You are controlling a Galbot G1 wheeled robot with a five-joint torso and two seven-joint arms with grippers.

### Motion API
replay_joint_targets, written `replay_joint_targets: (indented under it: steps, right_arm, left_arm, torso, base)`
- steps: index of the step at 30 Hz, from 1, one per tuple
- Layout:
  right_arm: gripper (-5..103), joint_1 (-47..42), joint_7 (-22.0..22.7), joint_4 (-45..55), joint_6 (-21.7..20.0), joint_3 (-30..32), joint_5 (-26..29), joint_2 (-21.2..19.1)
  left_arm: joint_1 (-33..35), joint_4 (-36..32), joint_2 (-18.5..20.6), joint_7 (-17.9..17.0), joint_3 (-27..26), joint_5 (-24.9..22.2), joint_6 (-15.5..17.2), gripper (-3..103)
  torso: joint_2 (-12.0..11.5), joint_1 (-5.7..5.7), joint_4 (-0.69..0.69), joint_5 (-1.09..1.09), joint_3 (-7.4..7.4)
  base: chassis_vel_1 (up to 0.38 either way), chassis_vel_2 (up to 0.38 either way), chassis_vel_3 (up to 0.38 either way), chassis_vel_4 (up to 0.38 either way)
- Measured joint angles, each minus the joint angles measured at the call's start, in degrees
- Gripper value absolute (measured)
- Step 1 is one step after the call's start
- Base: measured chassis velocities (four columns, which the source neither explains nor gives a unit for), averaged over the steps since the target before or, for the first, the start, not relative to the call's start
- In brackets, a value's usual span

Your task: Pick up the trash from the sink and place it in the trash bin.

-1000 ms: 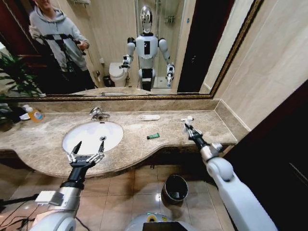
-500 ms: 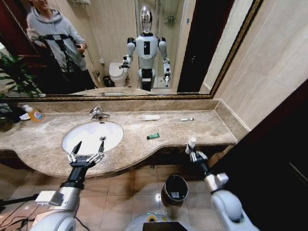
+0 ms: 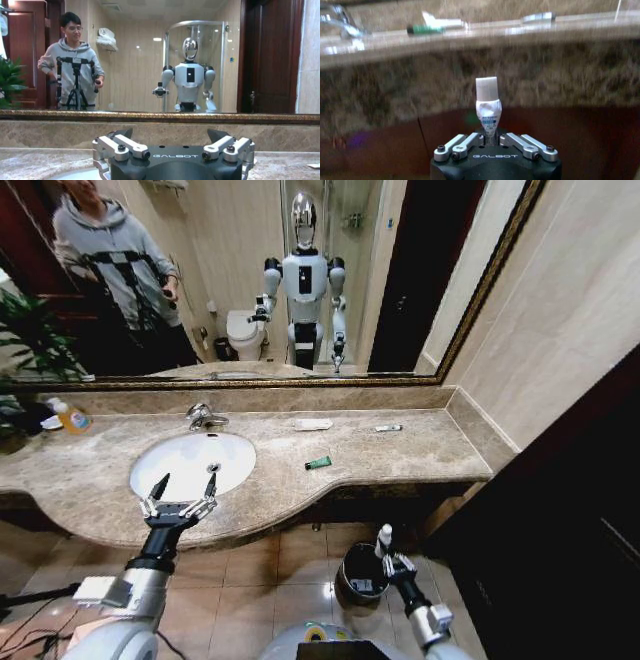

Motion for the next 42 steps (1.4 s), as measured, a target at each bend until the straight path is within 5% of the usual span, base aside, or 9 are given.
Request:
replay_joint_targets:
  steps: [18,34,42]
  right_arm:
    - [12,16.69,-1.85,-24.89,-3.28,-2.04,-10.17,2.92]
    - [12,30.42,-0.79,-45.88,-2.28,-1.16,-17.41,3.88]
    - [12,37.10,0.06,-59.35,1.96,-0.87,-21.05,3.55]
  left_arm:
    - [0.00,0.00,0.00,0.00,0.00,0.00,0.00,100]
    - [0.00,0.00,0.00,0.00,0.00,0.00,0.00,100]
    - [0.00,-0.01,0.00,0.00,0.00,0.00,0.00,100]
  torso:
    - [0.00,0.00,0.00,0.00,0.01]
    - [0.00,0.01,0.00,0.00,0.01]
    - [0.00,0.01,0.00,0.01,0.01]
  base:
    - [0.000,0.000,0.000,0.000]
    - [0.000,0.000,0.000,0.000]
    - [0.000,0.000,0.000,0.000]
